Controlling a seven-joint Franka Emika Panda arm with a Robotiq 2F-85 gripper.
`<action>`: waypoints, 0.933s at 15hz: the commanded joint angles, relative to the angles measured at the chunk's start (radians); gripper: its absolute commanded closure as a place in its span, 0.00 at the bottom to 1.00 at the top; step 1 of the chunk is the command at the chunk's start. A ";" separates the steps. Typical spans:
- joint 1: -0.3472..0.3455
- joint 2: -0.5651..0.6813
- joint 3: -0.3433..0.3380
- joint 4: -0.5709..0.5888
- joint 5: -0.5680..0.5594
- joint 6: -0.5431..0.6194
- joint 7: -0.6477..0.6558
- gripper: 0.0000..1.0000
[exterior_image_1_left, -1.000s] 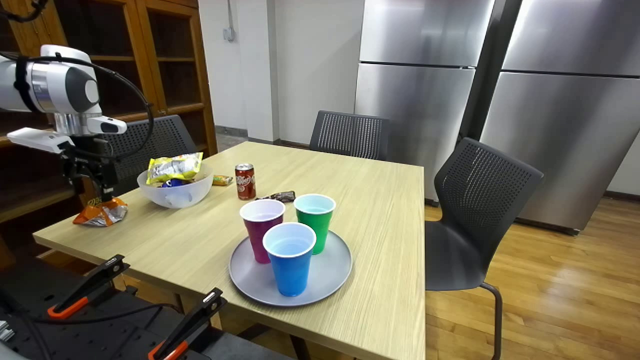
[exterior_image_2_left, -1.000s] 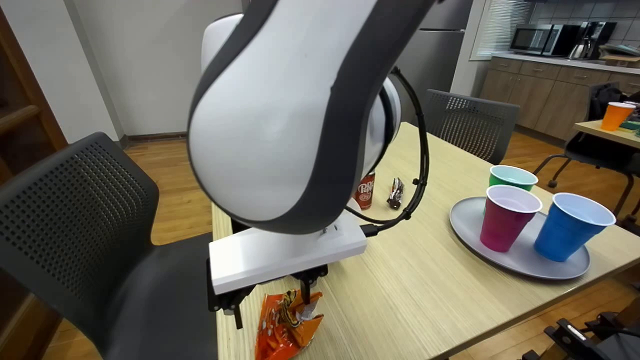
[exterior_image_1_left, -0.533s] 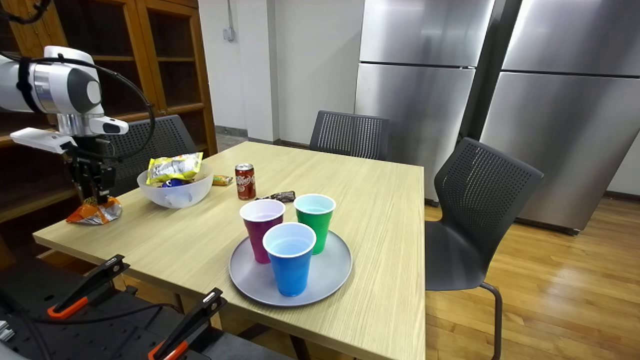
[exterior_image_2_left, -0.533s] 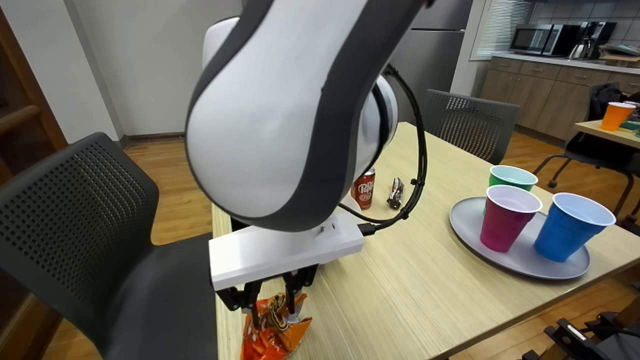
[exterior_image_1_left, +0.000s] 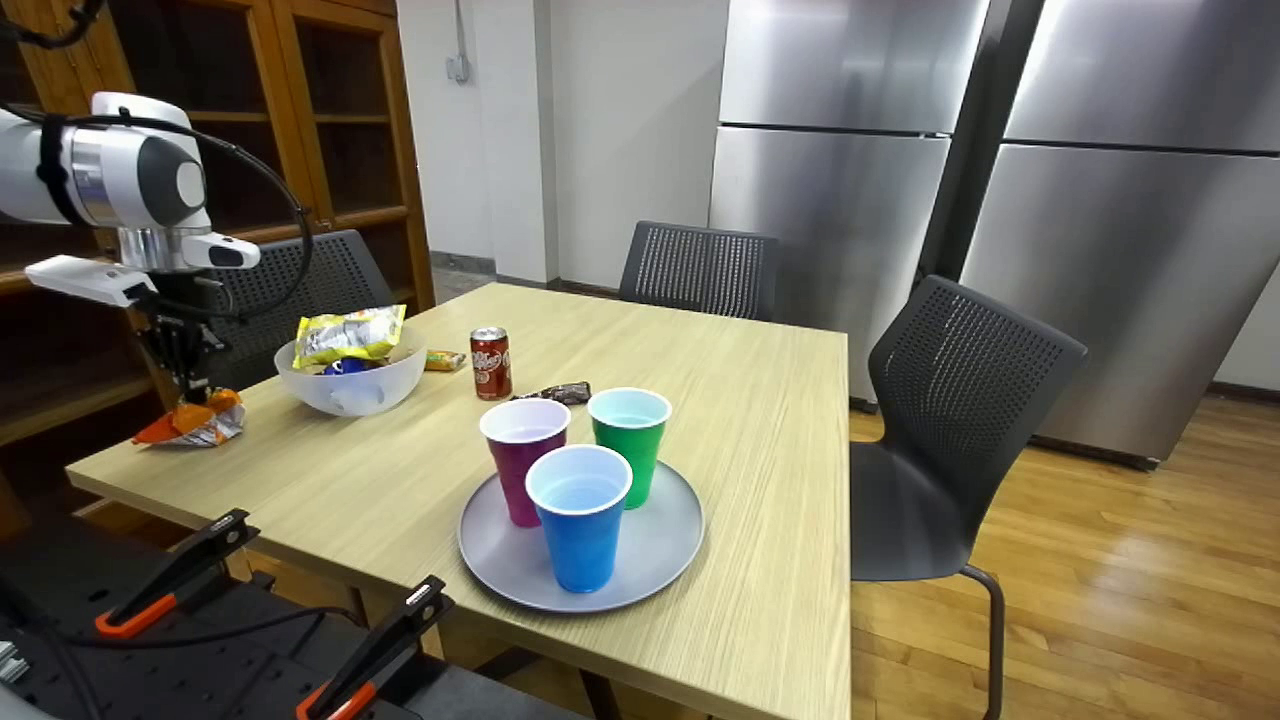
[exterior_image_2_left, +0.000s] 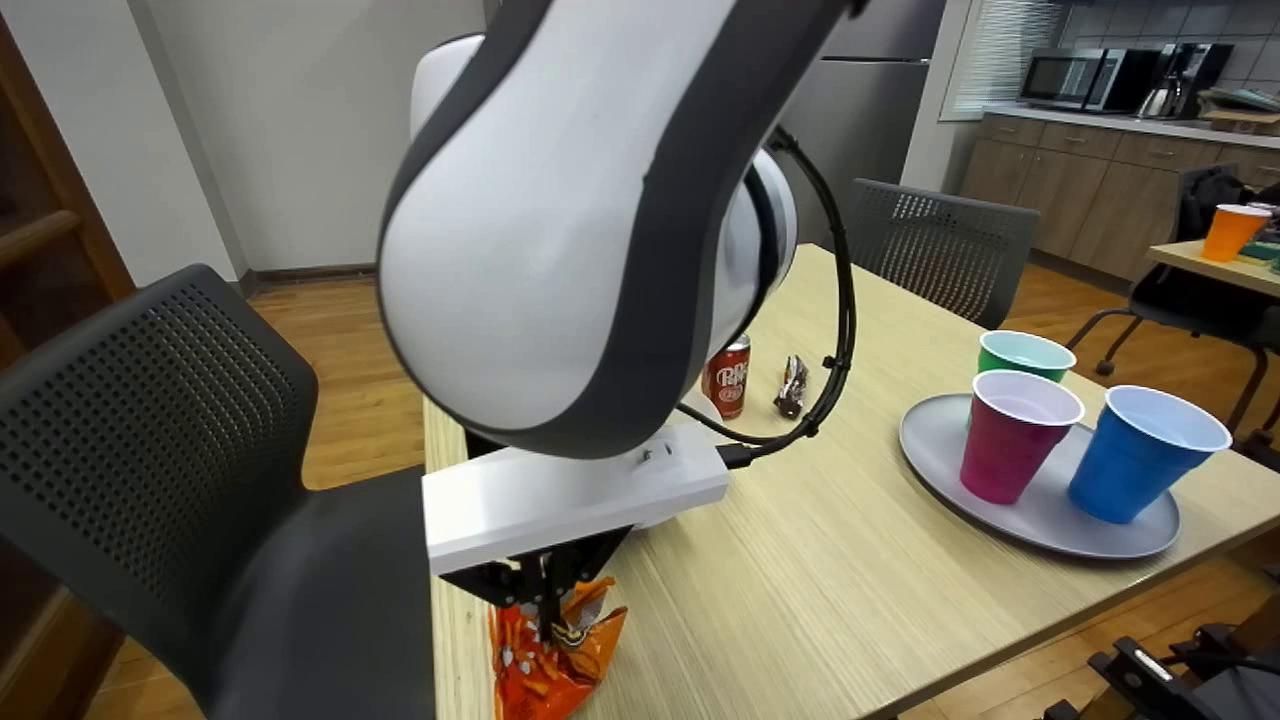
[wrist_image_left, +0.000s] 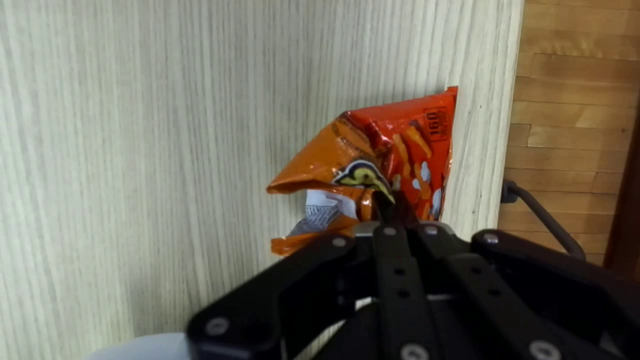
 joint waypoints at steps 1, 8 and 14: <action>0.002 -0.002 -0.003 0.014 0.025 -0.022 -0.024 1.00; 0.027 -0.062 -0.017 -0.029 0.007 0.006 0.003 1.00; 0.054 -0.129 -0.041 -0.054 -0.012 0.024 0.028 1.00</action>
